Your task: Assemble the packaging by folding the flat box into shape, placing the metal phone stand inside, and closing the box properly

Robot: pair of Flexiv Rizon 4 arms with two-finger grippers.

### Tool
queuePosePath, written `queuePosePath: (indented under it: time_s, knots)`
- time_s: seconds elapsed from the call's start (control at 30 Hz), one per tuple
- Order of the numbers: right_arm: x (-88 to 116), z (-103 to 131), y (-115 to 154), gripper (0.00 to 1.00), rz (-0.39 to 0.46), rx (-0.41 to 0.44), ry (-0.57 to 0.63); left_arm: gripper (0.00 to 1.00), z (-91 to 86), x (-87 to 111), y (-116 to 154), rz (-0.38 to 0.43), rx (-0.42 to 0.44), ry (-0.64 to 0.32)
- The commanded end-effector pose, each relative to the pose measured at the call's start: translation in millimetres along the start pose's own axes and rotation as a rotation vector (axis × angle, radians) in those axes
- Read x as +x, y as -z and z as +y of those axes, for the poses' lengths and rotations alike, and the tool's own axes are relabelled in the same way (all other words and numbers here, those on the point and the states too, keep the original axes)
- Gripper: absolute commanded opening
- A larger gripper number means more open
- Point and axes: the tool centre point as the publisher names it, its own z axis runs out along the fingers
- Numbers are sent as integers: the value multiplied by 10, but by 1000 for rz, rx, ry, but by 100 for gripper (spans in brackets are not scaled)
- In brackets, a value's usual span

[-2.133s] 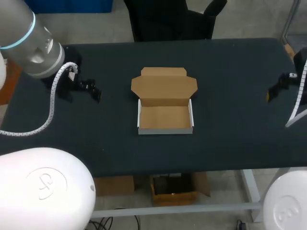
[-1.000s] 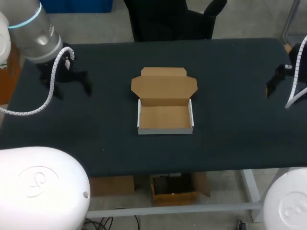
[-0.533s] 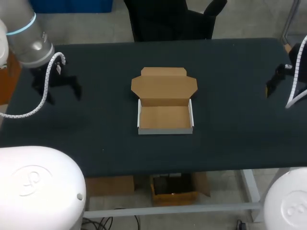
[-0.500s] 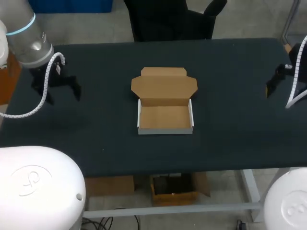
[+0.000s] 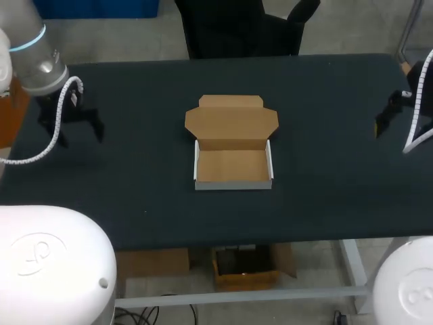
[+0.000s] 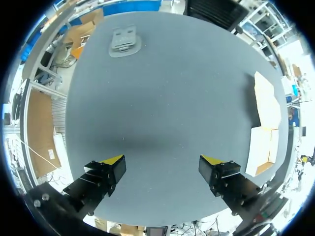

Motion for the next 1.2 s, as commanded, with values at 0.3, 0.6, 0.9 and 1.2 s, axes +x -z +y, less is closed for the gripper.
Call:
queuePosePath:
  time_s: [0.3,0.6,0.9,1.2]
  knots:
    - [-1,-6,15,100,-1,2,-1,100,-346,-272,-269,-11,-95,55]
    - [-1,-6,15,100,-1,2,-1,100,-346,-272,-269,-11,-95,55]
    - [-1,-6,15,100,-1,2,-1,100,-345,-243,-285,-8,-98,48]
    - [-1,-6,15,100,-1,2,-1,100,-413,-241,-343,-33,-75,46]
